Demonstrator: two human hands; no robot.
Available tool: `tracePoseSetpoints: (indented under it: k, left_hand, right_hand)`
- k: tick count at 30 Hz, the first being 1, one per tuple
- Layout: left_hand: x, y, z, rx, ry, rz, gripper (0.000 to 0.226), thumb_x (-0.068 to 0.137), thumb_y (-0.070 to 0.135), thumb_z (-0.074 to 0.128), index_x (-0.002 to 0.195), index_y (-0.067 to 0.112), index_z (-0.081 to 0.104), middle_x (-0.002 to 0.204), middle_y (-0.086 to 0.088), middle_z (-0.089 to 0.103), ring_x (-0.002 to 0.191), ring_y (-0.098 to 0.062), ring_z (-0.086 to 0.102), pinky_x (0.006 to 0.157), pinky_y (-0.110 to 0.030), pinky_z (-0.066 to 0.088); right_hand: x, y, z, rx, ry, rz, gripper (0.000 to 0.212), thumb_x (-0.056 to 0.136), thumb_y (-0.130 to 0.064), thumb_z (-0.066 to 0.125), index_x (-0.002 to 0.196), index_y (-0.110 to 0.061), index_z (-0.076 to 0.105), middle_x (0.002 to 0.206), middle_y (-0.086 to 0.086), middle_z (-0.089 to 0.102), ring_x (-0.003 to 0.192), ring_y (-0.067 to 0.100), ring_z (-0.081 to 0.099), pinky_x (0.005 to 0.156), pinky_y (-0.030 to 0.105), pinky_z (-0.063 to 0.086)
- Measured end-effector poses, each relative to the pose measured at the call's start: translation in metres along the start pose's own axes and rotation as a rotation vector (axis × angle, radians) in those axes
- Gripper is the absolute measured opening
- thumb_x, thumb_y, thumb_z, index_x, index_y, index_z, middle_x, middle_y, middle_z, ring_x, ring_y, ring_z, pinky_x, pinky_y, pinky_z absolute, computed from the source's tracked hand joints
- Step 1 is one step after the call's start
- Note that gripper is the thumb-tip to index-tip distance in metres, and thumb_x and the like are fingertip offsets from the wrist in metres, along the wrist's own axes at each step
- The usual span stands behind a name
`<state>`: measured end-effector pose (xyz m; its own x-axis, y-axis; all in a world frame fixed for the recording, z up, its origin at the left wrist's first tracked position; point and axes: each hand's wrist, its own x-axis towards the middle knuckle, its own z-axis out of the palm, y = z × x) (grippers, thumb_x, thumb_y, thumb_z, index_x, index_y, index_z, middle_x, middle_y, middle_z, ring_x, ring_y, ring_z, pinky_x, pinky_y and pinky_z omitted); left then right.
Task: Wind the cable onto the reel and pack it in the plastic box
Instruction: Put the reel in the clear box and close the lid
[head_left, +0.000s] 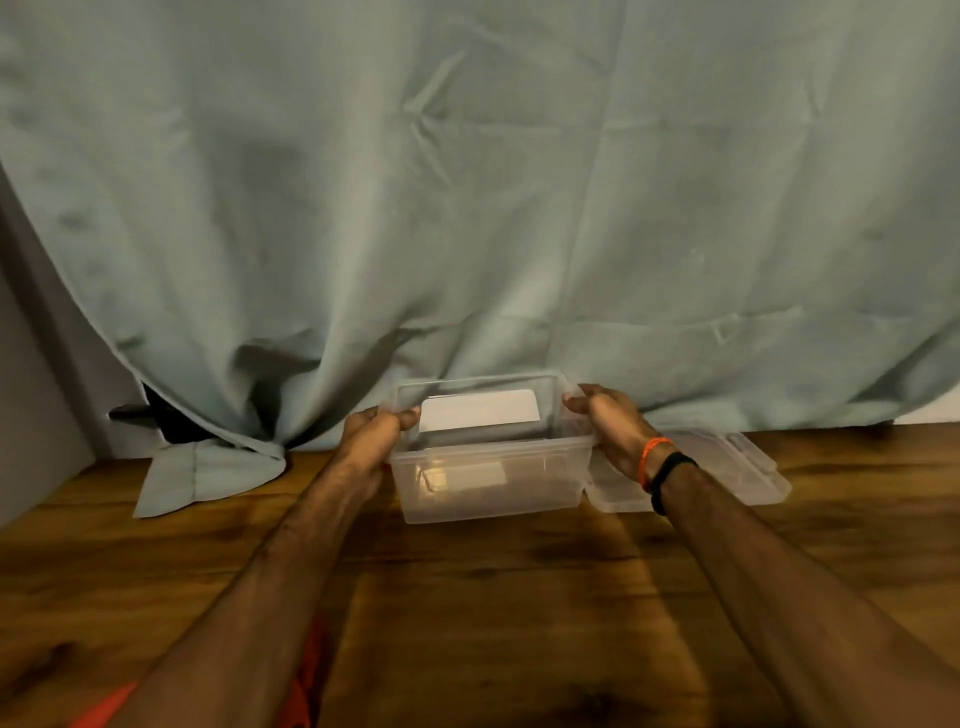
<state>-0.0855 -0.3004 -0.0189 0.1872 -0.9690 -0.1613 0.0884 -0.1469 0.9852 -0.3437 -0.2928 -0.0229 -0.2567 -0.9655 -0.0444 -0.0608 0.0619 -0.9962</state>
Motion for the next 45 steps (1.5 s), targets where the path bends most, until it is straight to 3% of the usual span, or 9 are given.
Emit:
tracePoseSetpoints:
  k: [4,7,11,18,22,29,35,41,45]
  left_hand:
    - [-0.009,0.002,0.0,-0.044,-0.033,-0.018,0.035,0.091,0.008,0.067,0.125,0.003,0.06,0.123,-0.017,0.066,0.109,-0.033,0.063,0.093,-0.046,0.054]
    - [-0.026,0.008,-0.003,-0.048,-0.028,-0.016,0.041,0.09,0.008,0.068,0.13,0.004,0.058,0.125,-0.017,0.065,0.111,-0.035,0.063,0.096,-0.05,0.054]
    - [-0.067,0.013,-0.014,-0.038,-0.03,-0.018,0.032,0.089,0.008,0.069,0.12,0.004,0.059,0.121,-0.017,0.066,0.107,-0.035,0.064,0.091,-0.05,0.056]
    - [-0.16,0.001,-0.036,-0.051,-0.071,-0.051,0.041,0.09,0.005,0.066,0.13,0.005,0.055,0.119,-0.018,0.069,0.103,-0.034,0.068,0.078,-0.044,0.059]
    - [-0.209,-0.011,-0.045,-0.054,-0.066,-0.069,0.048,0.086,0.004,0.069,0.131,0.004,0.053,0.121,-0.02,0.067,0.105,-0.037,0.067,0.091,-0.054,0.056]
    - [-0.265,-0.034,-0.054,-0.039,-0.068,-0.081,0.051,0.084,0.006,0.073,0.131,0.008,0.053,0.114,-0.013,0.068,0.101,-0.033,0.067,0.089,-0.052,0.058]
    - [-0.277,-0.047,-0.052,-0.032,-0.109,-0.081,0.042,0.086,0.002,0.07,0.126,0.005,0.058,0.117,-0.019,0.069,0.101,-0.037,0.068,0.08,-0.051,0.06]
    - [-0.277,-0.047,-0.053,-0.017,-0.134,-0.084,0.044,0.087,0.006,0.071,0.129,0.007,0.056,0.12,-0.018,0.067,0.1,-0.033,0.067,0.073,-0.046,0.059]
    - [-0.276,-0.04,-0.055,0.03,-0.104,-0.067,0.043,0.088,0.007,0.07,0.128,0.003,0.057,0.12,-0.018,0.067,0.098,-0.033,0.068,0.077,-0.047,0.06]
  right_hand:
    - [-0.011,0.0,0.006,0.037,0.033,-0.01,0.037,0.088,-0.001,0.052,0.125,0.0,0.053,0.123,0.017,0.057,0.117,0.033,0.053,0.105,0.042,0.041]
    - [-0.032,-0.007,0.006,0.038,0.041,-0.038,0.034,0.087,-0.001,0.05,0.119,-0.002,0.059,0.121,0.019,0.063,0.114,0.037,0.058,0.102,0.051,0.045]
    - [-0.076,-0.018,-0.002,0.046,0.044,-0.05,0.029,0.086,-0.002,0.05,0.112,-0.006,0.063,0.111,0.021,0.067,0.104,0.039,0.062,0.092,0.053,0.052]
    - [-0.181,-0.014,-0.019,0.126,0.073,-0.035,0.027,0.085,0.006,0.046,0.107,0.005,0.062,0.093,0.019,0.061,0.079,0.029,0.058,0.06,0.032,0.051]
    - [-0.23,-0.01,-0.031,0.117,0.106,-0.033,0.026,0.085,0.005,0.047,0.107,0.005,0.061,0.094,0.018,0.062,0.086,0.03,0.059,0.068,0.036,0.052]
    - [-0.29,0.003,-0.053,0.086,0.12,-0.003,0.035,0.085,0.0,0.048,0.119,-0.002,0.058,0.114,0.021,0.064,0.103,0.034,0.061,0.09,0.048,0.053]
    - [-0.306,0.019,-0.063,0.108,0.117,0.01,0.025,0.085,0.003,0.045,0.101,-0.003,0.063,0.096,0.016,0.065,0.073,0.023,0.062,0.053,0.027,0.051]
    - [-0.306,0.021,-0.066,0.068,0.129,0.024,0.022,0.086,-0.003,0.05,0.104,-0.01,0.061,0.103,0.013,0.067,0.092,0.028,0.063,0.065,0.032,0.051]
    - [-0.304,0.01,-0.069,-0.242,0.221,-0.005,0.046,0.085,-0.017,0.058,0.13,-0.009,0.052,0.129,0.014,0.059,0.119,0.032,0.054,0.101,0.042,0.046]
